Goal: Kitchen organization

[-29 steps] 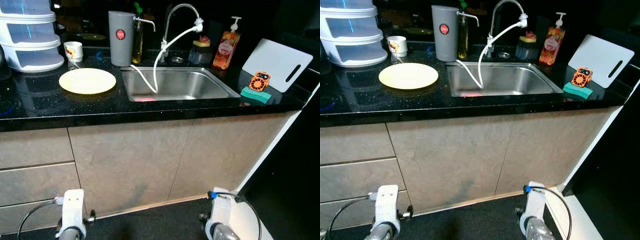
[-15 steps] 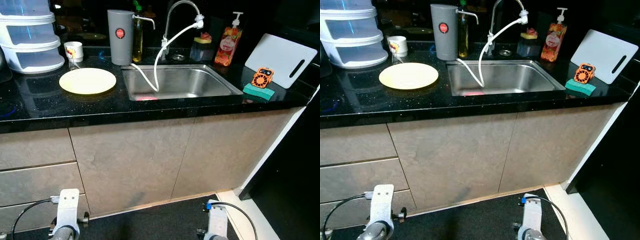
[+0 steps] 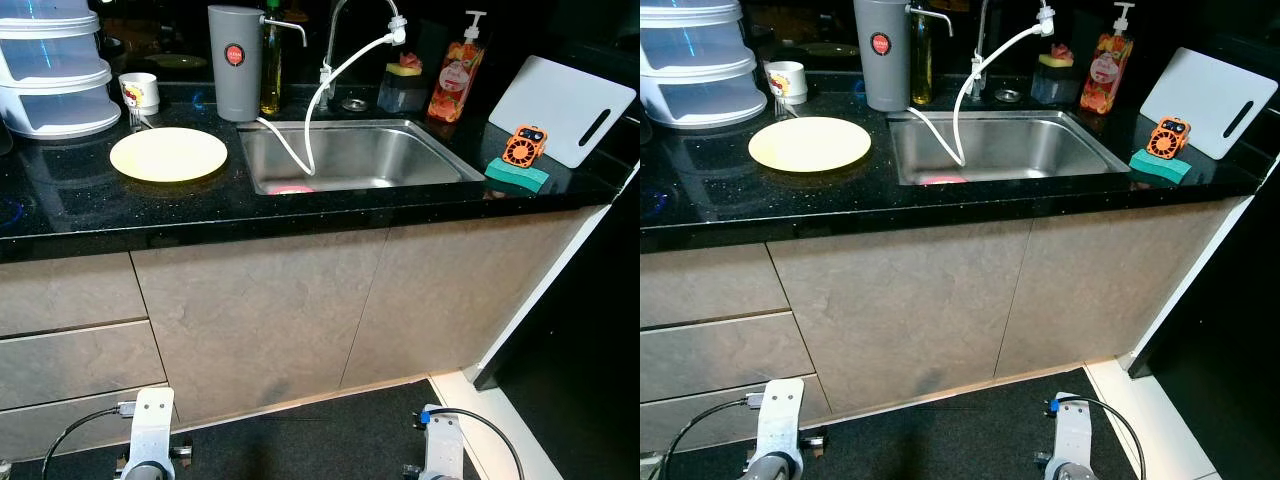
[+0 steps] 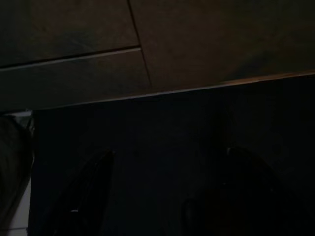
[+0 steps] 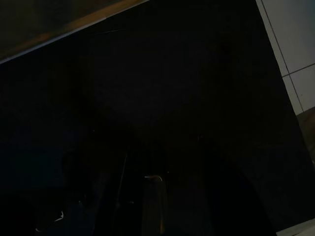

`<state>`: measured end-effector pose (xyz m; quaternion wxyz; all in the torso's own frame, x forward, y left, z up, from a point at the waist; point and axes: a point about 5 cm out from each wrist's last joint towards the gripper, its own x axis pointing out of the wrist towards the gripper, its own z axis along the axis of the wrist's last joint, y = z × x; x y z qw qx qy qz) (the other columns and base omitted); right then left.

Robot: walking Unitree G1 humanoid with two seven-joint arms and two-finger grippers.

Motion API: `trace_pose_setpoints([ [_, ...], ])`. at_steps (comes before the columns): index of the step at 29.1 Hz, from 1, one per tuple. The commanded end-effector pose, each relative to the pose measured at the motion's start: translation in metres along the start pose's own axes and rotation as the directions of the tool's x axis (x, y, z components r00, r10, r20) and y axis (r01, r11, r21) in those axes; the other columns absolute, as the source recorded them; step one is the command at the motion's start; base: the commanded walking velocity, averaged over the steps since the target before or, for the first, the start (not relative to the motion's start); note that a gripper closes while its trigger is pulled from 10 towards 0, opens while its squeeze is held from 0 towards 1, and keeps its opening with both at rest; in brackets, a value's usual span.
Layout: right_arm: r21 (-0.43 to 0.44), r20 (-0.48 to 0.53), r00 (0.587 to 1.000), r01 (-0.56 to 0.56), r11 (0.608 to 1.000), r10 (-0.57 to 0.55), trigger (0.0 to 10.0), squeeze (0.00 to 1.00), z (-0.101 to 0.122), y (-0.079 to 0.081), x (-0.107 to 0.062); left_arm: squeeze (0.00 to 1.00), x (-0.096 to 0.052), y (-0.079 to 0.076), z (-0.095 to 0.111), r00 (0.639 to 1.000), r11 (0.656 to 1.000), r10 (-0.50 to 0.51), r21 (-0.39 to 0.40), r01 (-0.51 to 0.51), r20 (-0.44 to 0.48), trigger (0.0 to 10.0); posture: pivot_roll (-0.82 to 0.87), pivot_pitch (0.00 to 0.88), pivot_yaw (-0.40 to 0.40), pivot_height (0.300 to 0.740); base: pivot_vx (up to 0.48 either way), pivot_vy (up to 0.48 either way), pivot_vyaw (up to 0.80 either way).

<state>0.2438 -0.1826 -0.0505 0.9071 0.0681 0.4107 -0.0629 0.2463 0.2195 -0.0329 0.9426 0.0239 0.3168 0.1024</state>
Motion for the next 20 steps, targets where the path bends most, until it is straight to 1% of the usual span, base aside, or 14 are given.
trace_pose_setpoints([
  [1, -0.011, -0.027, 1.0, 0.002, 1.0, -0.002, 10.0, 0.0, -0.006, 0.001, 0.0, 0.0, 0.001, 0.008, -0.001, 0.999, 1.0, 0.027, -0.006, -0.027, -0.02, 10.0, 0.01, 0.094, -0.04, 0.74, 0.0, 0.0, 0.0],
  [3, -0.013, -0.028, 1.0, 0.002, 1.0, -0.003, 10.0, 0.0, -0.006, 0.002, 0.0, 0.0, 0.002, 0.009, 0.003, 1.0, 1.0, 0.026, -0.003, -0.026, -0.014, 10.0, 0.0, 0.093, -0.037, 0.74, 0.0, 0.0, 0.0],
  [5, 0.002, -0.029, 1.0, 0.007, 1.0, -0.007, 10.0, 0.0, -0.007, 0.004, 0.0, 0.0, 0.002, 0.011, 0.006, 1.0, 1.0, 0.017, 0.005, -0.017, 0.002, 10.0, 0.0, 0.09, -0.031, 0.74, 0.0, 0.0, 0.0],
  [9, 0.012, -0.03, 1.0, 0.005, 1.0, -0.004, 10.0, 0.0, -0.008, 0.005, 0.0, 0.0, 0.003, 0.014, 0.007, 1.0, 1.0, 0.022, 0.018, -0.022, 0.001, 10.0, 0.0, 0.085, -0.03, 0.74, 0.0, 0.0, 0.0],
  [12, 0.017, -0.032, 0.999, 0.004, 1.0, -0.004, 10.0, 0.0, -0.009, 0.007, 0.0, 0.0, 0.006, 0.02, 0.016, 0.999, 0.999, 0.038, 0.017, -0.038, 0.012, 10.0, 0.0, 0.096, -0.051, 0.74, 0.0, 0.0, 0.0],
  [13, 0.018, -0.03, 1.0, 0.004, 1.0, -0.003, 10.0, 0.0, -0.008, 0.009, 0.0, 0.0, 0.007, 0.025, 0.021, 0.999, 0.998, 0.049, 0.025, -0.05, 0.024, 10.0, 0.02, 0.094, -0.08, 0.74, 0.0, 0.0, 0.0],
  [14, 0.018, -0.028, 1.0, 0.003, 1.0, -0.003, 10.0, 0.0, -0.007, 0.01, 0.0, 0.0, 0.007, 0.029, 0.025, 0.998, 0.998, 0.056, 0.032, -0.057, 0.032, 10.0, 0.02, 0.094, -0.085, 0.74, 0.0, 0.0, 0.0],
  [17, 0.015, -0.024, 1.0, -0.002, 1.0, 0.002, 10.0, 0.0, -0.005, 0.012, 0.0, 0.0, 0.008, 0.032, 0.03, 0.997, 0.998, 0.06, 0.033, -0.062, 0.046, 10.0, 0.02, 0.099, -0.106, 0.74, 0.0, 0.0, 0.0],
  [19, 0.009, -0.019, 1.0, -0.013, 1.0, 0.014, 10.0, 0.0, -0.001, 0.017, 0.001, 0.0, 0.008, 0.035, 0.033, 0.997, 0.997, 0.048, 0.055, -0.052, 0.057, 10.0, 0.03, 0.106, -0.133, 0.74, 0.0, 0.0, 0.0],
  [20, 0.009, -0.019, 1.0, -0.013, 1.0, 0.014, 10.0, 0.0, -0.001, 0.017, 0.001, 0.0, 0.008, 0.035, 0.033, 0.997, 0.997, 0.048, 0.055, -0.052, 0.057, 10.0, 0.03, 0.106, -0.133, 0.74, 0.0, 0.0, 0.0],
])
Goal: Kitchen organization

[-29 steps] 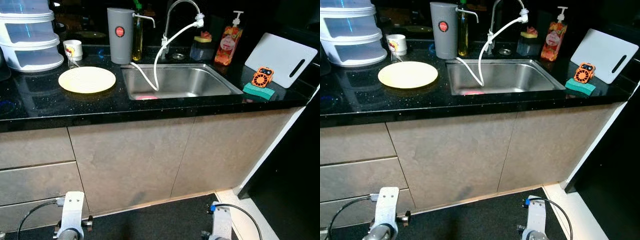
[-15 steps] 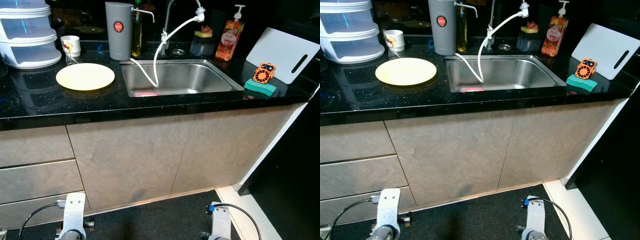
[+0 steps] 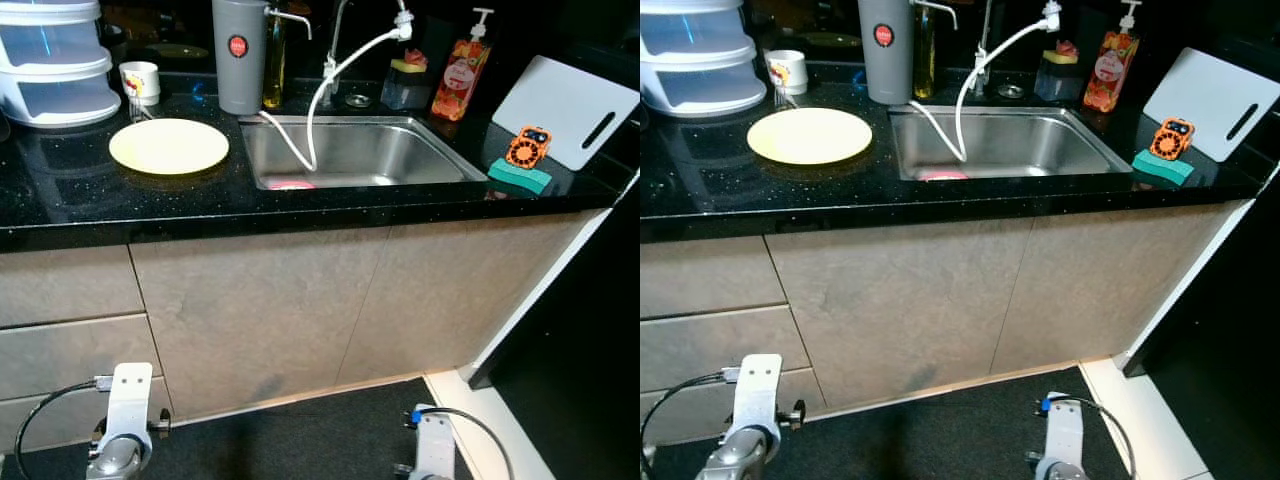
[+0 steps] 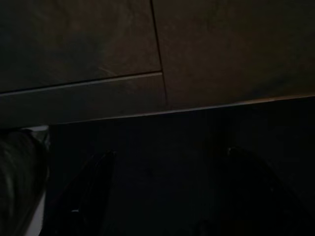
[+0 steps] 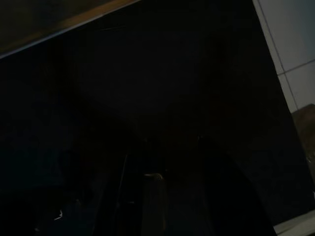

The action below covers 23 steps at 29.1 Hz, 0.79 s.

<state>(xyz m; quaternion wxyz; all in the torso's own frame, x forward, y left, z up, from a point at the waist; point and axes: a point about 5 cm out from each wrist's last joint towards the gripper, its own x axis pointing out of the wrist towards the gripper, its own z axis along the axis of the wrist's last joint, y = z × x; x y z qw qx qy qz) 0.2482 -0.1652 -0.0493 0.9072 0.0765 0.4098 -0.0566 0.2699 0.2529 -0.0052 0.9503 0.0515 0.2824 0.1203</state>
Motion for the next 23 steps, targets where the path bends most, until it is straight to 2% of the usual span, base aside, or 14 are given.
trace_pose_setpoints([
  [1, -0.005, -0.016, 1.0, -0.006, 1.0, 0.006, 10.0, 0.0, 0.0, 0.003, 0.0, 0.0, -0.001, 0.008, -0.003, 1.0, 1.0, 0.011, 0.01, -0.011, -0.013, 10.0, 0.04, 0.102, -0.158, 0.74, 0.0, 0.0, 0.0],
  [6, -0.048, -0.03, 0.999, -0.034, 0.998, 0.033, 10.0, 0.0, 0.003, 0.012, 0.001, 0.0, 0.0, 0.015, 0.002, 0.999, 0.999, 0.034, 0.018, -0.035, 0.002, 10.0, 0.06, 0.104, -0.211, 0.74, 0.0, 0.0, 0.0],
  [9, -0.041, -0.026, 0.999, -0.032, 0.999, 0.031, 10.0, 0.0, 0.006, 0.013, 0.001, 0.0, 0.0, 0.017, 0.003, 0.999, 0.999, 0.041, 0.011, -0.041, 0.006, 10.0, 0.05, 0.103, -0.203, 0.74, 0.0, 0.0, 0.0],
  [11, -0.029, -0.02, 0.999, -0.029, 0.999, 0.029, 10.0, 0.0, 0.008, 0.014, 0.002, 0.0, 0.001, 0.018, 0.003, 1.0, 0.999, 0.031, 0.037, -0.031, -0.003, 10.0, 0.05, 0.104, -0.166, 0.74, 0.0, 0.0, 0.0],
  [16, 0.025, -0.026, 1.0, 0.013, 1.0, -0.012, 10.0, 0.0, 0.006, 0.004, 0.001, 0.0, 0.001, 0.018, 0.0, 1.0, 0.998, 0.014, 0.058, -0.012, -0.026, 10.0, 0.05, 0.097, -0.171, 0.74, 0.0, 0.0, 0.0],
  [23, 0.029, -0.029, 1.0, 0.012, 0.999, -0.011, 10.0, 0.0, 0.007, 0.003, 0.001, 0.0, 0.001, 0.025, 0.001, 0.999, 0.997, 0.041, 0.059, -0.04, -0.02, 10.0, 0.01, 0.09, -0.209, 0.74, 0.0, 0.0, 0.0],
])
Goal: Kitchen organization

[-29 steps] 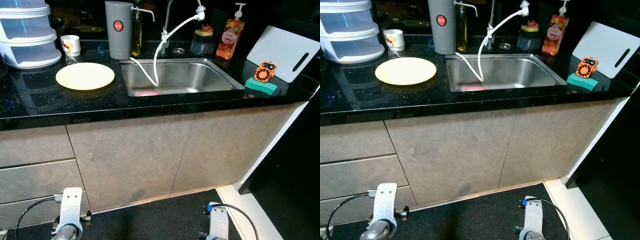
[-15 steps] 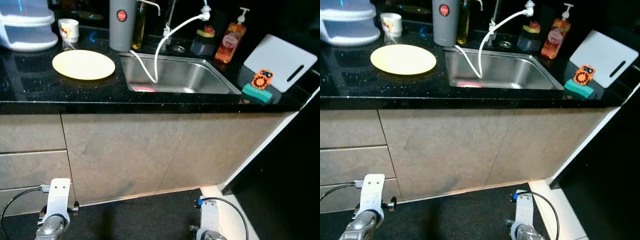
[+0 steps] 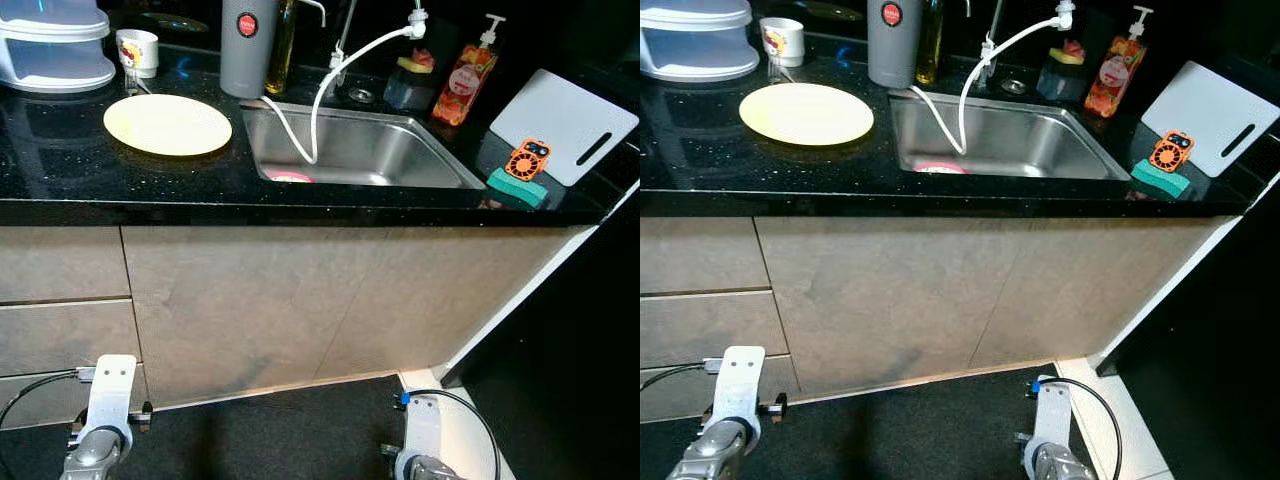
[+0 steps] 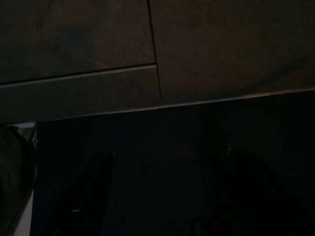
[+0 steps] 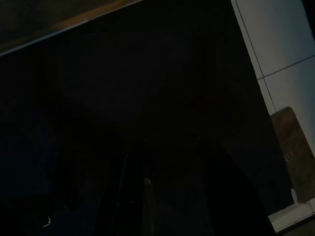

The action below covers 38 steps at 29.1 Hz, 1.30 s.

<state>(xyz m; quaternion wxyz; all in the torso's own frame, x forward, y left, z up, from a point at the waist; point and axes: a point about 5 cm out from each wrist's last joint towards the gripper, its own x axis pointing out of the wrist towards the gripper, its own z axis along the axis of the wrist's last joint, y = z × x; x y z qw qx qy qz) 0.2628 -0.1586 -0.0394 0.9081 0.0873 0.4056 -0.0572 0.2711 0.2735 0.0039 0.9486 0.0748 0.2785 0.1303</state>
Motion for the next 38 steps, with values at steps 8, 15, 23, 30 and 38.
trace_pose_setpoints([
  [8, 0.024, -0.021, 1.0, 0.008, 1.0, -0.007, 10.0, 0.0, -0.002, -0.004, 0.0, 0.0, -0.001, 0.006, -0.006, 0.999, 1.0, 0.026, -0.001, -0.026, -0.022, 10.0, 0.02, 0.072, -0.174, 0.74, 0.0, 0.0, 0.0],
  [15, 0.049, -0.015, 1.0, 0.011, 0.999, -0.01, 10.0, 0.0, -0.004, -0.003, 0.0, 0.0, -0.003, 0.008, -0.012, 0.999, 0.999, 0.014, 0.051, -0.012, -0.037, 10.0, 0.01, 0.071, -0.11, 0.74, 0.0, 0.0, 0.0],
  [23, 0.073, -0.008, 1.0, 0.011, 0.997, -0.011, 10.0, 0.0, -0.007, 0.0, -0.001, 0.0, -0.003, 0.006, -0.012, 0.999, 0.999, 0.015, 0.05, -0.013, -0.036, 10.0, 0.03, 0.065, -0.096, 0.74, 0.0, 0.0, 0.0],
  [30, 0.053, -0.005, 1.0, 0.013, 0.999, -0.013, 10.0, 0.0, -0.01, 0.004, -0.001, 0.0, -0.004, 0.004, -0.015, 0.999, 0.995, 0.001, 0.101, 0.003, -0.04, 10.0, 0.04, 0.071, -0.082, 0.74, 0.0, 0.0, 0.0],
  [38, 0.094, 0.008, 1.0, 0.012, 0.996, -0.013, 10.0, 0.0, -0.01, 0.003, -0.001, 0.0, -0.004, 0.0, -0.01, 1.0, 1.0, 0.015, 0.023, -0.015, -0.004, 10.0, 0.04, 0.081, -0.047, 0.74, 0.0, 0.0, 0.0],
])
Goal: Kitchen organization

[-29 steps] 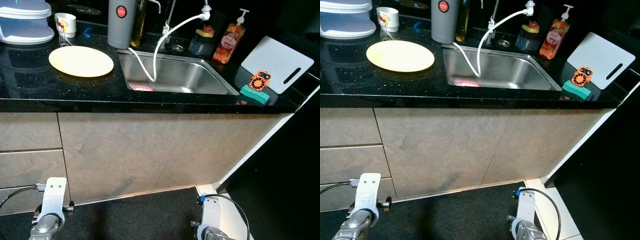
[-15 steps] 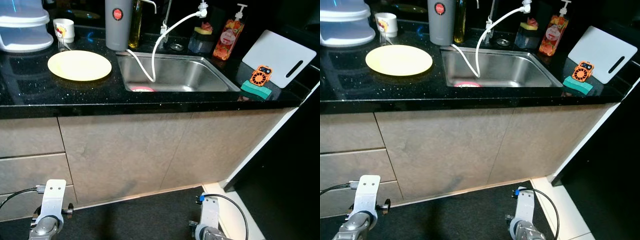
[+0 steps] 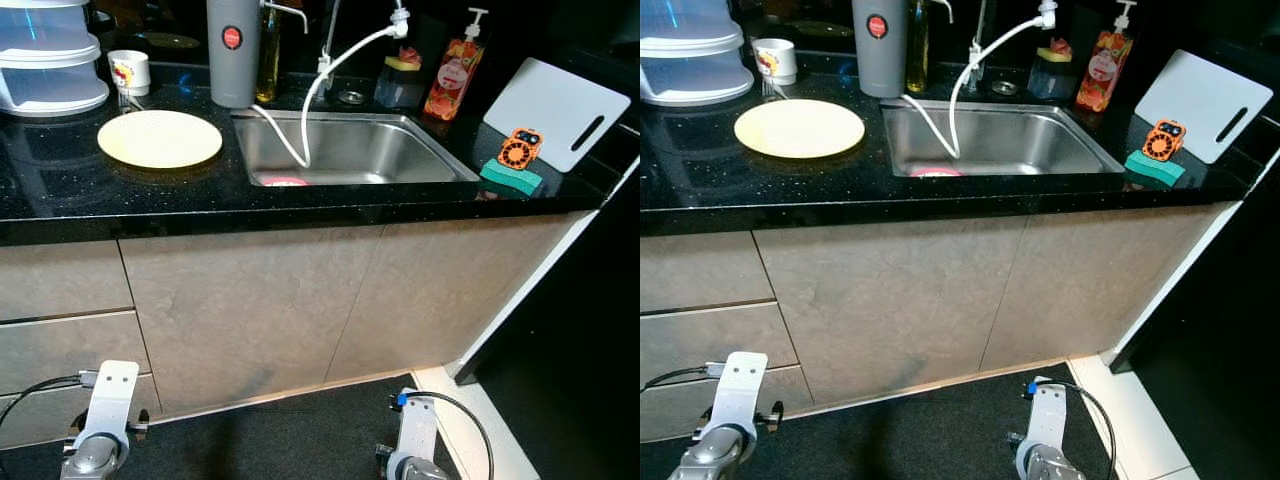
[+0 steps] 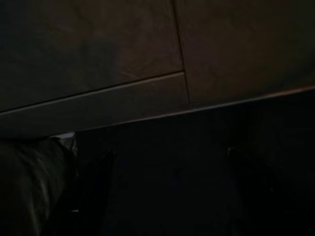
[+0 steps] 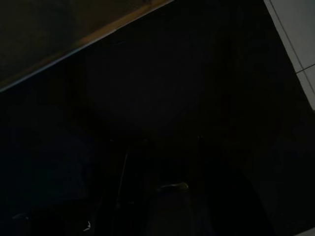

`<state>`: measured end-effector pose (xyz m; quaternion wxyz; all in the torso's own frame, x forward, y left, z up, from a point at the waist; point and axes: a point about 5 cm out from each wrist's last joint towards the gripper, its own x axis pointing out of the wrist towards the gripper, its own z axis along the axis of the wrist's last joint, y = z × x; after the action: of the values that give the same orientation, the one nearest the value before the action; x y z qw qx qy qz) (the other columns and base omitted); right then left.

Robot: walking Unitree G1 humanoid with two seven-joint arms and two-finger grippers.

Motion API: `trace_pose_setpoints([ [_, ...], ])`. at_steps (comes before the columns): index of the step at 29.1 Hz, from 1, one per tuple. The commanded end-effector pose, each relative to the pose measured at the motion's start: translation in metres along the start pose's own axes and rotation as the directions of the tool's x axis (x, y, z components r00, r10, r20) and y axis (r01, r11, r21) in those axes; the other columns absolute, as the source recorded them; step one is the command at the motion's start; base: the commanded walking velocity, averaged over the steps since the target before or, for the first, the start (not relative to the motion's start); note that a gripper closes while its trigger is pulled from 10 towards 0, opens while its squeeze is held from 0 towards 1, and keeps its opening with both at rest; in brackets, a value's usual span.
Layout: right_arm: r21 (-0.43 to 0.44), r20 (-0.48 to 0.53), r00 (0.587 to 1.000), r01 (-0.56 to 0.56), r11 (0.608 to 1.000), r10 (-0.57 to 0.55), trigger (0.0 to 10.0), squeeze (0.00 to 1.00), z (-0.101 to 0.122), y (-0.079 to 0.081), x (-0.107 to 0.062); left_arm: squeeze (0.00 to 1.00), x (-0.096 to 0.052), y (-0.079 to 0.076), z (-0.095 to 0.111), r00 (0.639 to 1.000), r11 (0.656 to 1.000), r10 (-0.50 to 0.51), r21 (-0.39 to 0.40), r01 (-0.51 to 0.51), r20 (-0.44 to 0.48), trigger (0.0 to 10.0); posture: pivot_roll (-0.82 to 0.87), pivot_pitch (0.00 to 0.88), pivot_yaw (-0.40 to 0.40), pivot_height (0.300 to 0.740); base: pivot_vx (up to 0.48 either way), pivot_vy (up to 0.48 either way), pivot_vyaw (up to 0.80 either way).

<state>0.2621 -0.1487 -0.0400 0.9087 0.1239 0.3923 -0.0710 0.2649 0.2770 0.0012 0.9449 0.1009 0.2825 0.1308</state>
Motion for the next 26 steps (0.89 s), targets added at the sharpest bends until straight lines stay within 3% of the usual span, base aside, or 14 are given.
trace_pose_setpoints([
  [1, 0.026, -0.015, 1.0, 0.02, 0.999, -0.02, 10.0, 0.0, -0.007, -0.007, -0.001, 0.0, -0.002, -0.004, -0.003, 1.0, 1.0, 0.005, -0.016, -0.005, -0.001, 10.0, 0.04, 0.084, -0.04, 0.74, 0.0, 0.0, 0.0],
  [10, 0.069, -0.011, 1.0, -0.015, 0.998, 0.015, 10.0, 0.0, -0.008, -0.008, -0.001, 0.0, -0.002, -0.009, 0.001, 1.0, 0.999, -0.009, 0.035, 0.008, 0.028, 10.0, 0.07, 0.09, 0.029, 0.74, 0.0, 0.0, 0.0],
  [14, 0.061, -0.006, 0.999, -0.033, 0.998, 0.033, 10.0, 0.0, -0.007, -0.007, -0.001, 0.0, -0.002, -0.01, 0.003, 0.999, 1.0, -0.025, 0.017, 0.024, 0.036, 10.0, 0.07, 0.088, 0.067, 0.74, 0.0, 0.0, 0.0],
  [22, -0.006, -0.003, 0.999, -0.049, 0.999, 0.049, 10.0, 0.0, -0.008, -0.001, -0.001, 0.0, -0.001, -0.014, 0.003, 0.999, 0.998, -0.026, -0.059, 0.028, 0.023, 10.0, 0.05, 0.098, 0.039, 0.74, 0.0, 0.0, 0.0],
  [26, -0.033, -0.007, 0.998, -0.069, 0.997, 0.069, 10.0, 0.0, -0.008, 0.004, -0.001, 0.0, -0.001, -0.016, 0.0, 0.999, 0.999, -0.033, -0.027, 0.034, 0.005, 10.0, 0.05, 0.101, 0.024, 0.74, 0.0, 0.0, 0.0],
])
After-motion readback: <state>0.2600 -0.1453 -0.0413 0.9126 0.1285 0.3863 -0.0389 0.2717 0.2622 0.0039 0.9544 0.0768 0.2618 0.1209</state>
